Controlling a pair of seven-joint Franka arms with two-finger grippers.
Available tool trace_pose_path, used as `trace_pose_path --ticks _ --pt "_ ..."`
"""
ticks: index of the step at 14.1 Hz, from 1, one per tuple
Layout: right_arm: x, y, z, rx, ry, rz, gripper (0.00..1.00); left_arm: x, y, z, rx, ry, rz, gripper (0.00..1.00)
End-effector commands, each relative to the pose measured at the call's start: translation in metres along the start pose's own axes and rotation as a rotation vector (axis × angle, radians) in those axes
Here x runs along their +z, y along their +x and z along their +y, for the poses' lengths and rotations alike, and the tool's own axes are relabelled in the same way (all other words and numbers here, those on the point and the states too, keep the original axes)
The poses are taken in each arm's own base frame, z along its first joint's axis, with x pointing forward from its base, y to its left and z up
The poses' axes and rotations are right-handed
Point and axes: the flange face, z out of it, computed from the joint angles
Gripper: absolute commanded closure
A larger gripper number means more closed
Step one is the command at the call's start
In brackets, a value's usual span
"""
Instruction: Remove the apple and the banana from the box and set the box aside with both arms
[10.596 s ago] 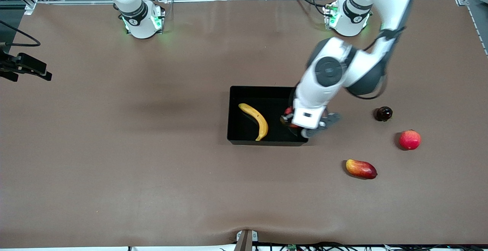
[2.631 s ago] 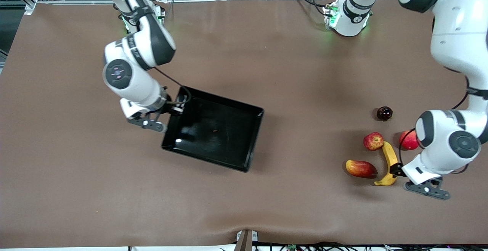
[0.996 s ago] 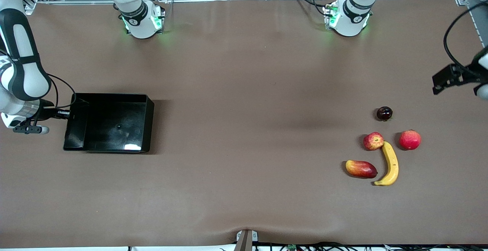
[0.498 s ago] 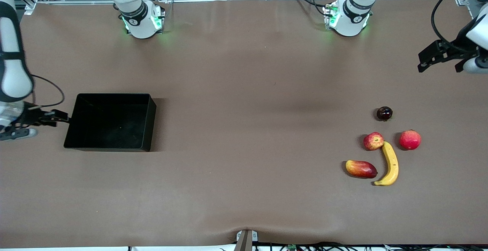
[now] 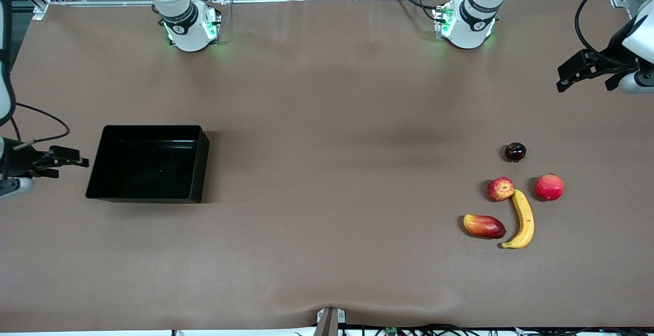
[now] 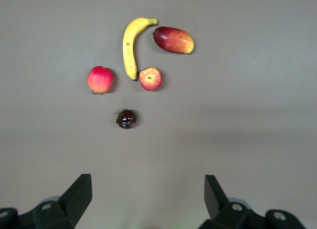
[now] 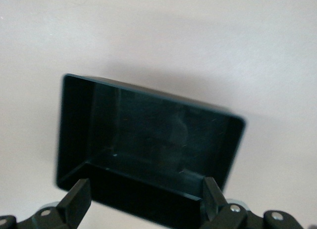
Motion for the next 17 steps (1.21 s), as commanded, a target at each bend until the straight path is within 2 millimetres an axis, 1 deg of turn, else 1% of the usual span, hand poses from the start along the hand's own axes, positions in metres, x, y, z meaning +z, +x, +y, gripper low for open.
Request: trace_pose_path --ticks 1,3,4,5,6,7,8,10,11,12,13,14,15,17 --pt "-0.031 -0.001 -0.064 0.170 -0.061 -0.023 0.00 -0.004 -0.006 0.000 -0.009 -0.014 0.002 0.00" --pt "-0.049 -0.010 -0.111 0.267 -0.128 -0.035 0.00 -0.002 -0.003 -0.003 0.001 -0.013 -0.003 0.00" --pt "-0.065 -0.021 -0.129 0.277 -0.165 -0.021 0.00 -0.003 -0.003 -0.003 0.002 -0.013 -0.001 0.00" --pt "-0.080 -0.035 -0.153 0.245 -0.198 0.002 0.00 -0.004 -0.004 -0.002 0.007 -0.013 0.000 0.00" --pt "-0.100 -0.054 -0.168 0.224 -0.221 0.035 0.00 -0.005 -0.005 -0.002 0.008 -0.012 0.002 0.00" --pt "-0.113 -0.071 -0.175 0.214 -0.224 0.054 0.00 -0.005 -0.007 -0.002 0.007 -0.012 -0.009 0.00" --pt "-0.121 -0.084 -0.177 0.206 -0.222 0.075 0.00 -0.004 -0.009 -0.001 0.005 -0.010 -0.022 0.00" --pt "-0.134 -0.095 -0.184 0.191 -0.213 0.105 0.00 -0.004 -0.011 0.000 0.001 -0.009 -0.039 0.00" --pt "-0.138 -0.098 -0.184 0.173 -0.199 0.108 0.00 -0.003 -0.012 0.004 0.001 -0.008 -0.042 0.00" --pt "-0.141 -0.100 -0.180 0.157 -0.169 0.113 0.00 -0.004 -0.013 0.007 0.001 -0.005 -0.042 0.00" --pt "-0.144 -0.101 -0.172 0.136 -0.139 0.117 0.00 -0.003 -0.013 0.008 0.003 -0.003 -0.043 0.00" --pt "-0.146 -0.102 -0.168 0.103 -0.138 0.119 0.00 -0.003 -0.014 0.009 0.005 -0.003 -0.043 0.00" --pt "-0.149 -0.102 -0.170 0.091 -0.142 0.122 0.00 -0.004 -0.015 0.009 0.003 -0.001 -0.042 0.00" --pt "-0.152 -0.103 -0.167 0.108 -0.141 0.122 0.00 -0.006 -0.018 0.015 -0.017 0.005 -0.036 0.00"
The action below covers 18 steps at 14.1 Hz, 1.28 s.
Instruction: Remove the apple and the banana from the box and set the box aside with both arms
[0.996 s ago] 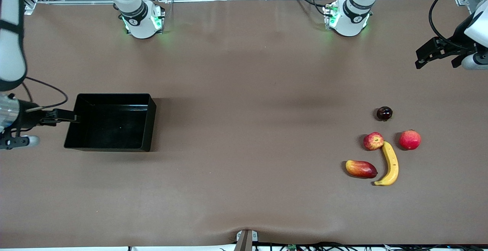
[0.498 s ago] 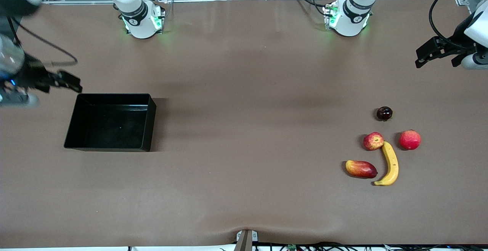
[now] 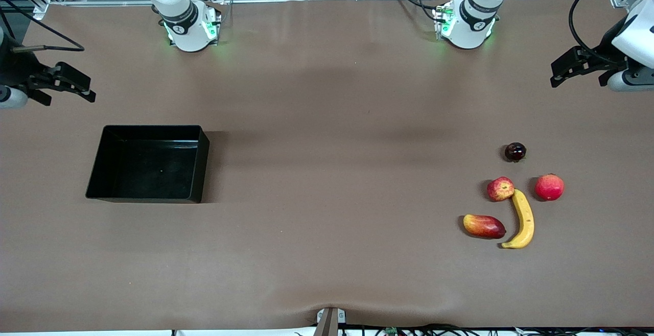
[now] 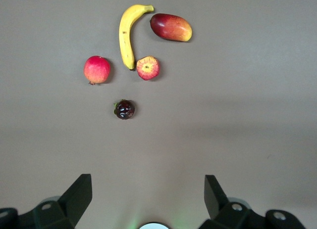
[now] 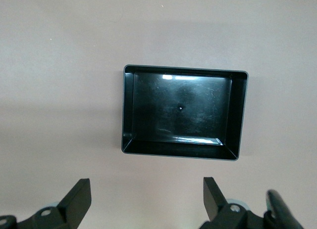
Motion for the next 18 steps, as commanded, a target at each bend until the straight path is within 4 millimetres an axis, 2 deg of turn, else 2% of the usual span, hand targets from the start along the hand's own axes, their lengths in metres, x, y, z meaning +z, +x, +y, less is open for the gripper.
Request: trace_pose_path --ticks 1,4,9,14,18 --pt "-0.005 -0.004 0.004 -0.010 0.013 0.009 0.00 -0.007 -0.012 0.008 -0.034 0.003 0.002 0.00" --pt "-0.005 -0.009 0.019 0.014 0.008 -0.013 0.00 -0.008 -0.011 0.009 -0.033 0.004 0.005 0.00" --pt "-0.006 -0.011 0.027 0.021 -0.063 -0.028 0.00 -0.011 -0.008 0.011 -0.008 0.010 0.012 0.00" --pt "-0.005 -0.013 0.025 0.028 -0.061 -0.043 0.00 -0.023 -0.002 0.007 -0.017 0.003 0.040 0.00" --pt "-0.011 -0.015 0.021 0.021 -0.055 -0.048 0.00 -0.021 -0.002 0.004 -0.024 0.006 0.030 0.00"
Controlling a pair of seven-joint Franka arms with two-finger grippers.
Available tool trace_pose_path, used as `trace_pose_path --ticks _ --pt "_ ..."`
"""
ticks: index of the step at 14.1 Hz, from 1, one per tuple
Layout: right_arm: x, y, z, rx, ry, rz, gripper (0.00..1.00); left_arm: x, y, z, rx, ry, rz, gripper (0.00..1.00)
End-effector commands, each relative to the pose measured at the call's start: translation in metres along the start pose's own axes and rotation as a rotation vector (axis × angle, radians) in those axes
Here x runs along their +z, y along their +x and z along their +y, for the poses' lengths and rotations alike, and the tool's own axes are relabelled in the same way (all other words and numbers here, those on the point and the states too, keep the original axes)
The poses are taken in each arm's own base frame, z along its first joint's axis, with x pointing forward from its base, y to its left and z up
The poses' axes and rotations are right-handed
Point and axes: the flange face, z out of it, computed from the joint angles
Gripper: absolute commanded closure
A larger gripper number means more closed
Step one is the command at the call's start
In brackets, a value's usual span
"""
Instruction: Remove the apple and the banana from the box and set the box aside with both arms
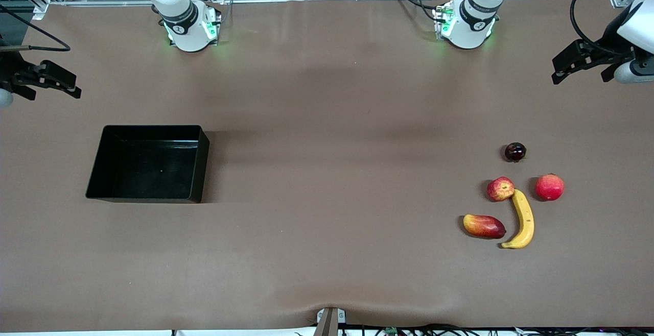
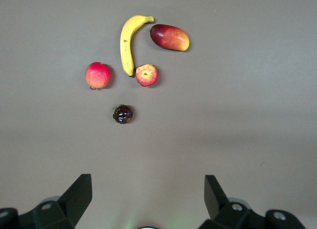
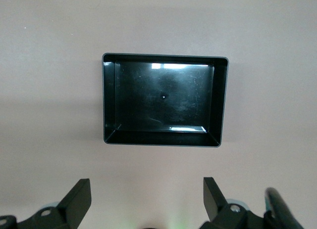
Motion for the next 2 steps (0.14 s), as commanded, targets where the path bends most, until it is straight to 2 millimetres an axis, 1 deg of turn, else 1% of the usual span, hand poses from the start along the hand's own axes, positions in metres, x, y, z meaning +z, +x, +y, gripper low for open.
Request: trace_pose_path --ticks 1,2 --pt "-0.0107 -0.0072 -0.0009 0.000 -0.013 0.000 0.00 -0.0037 0.0008 -0.0019 0.001 0.009 -0.007 0.00" --pt "-0.0092 -0.0063 0.0016 0.005 -0.012 -0.003 0.00 -0.0041 -0.0001 -0.0028 0.000 0.009 -0.010 0.00"
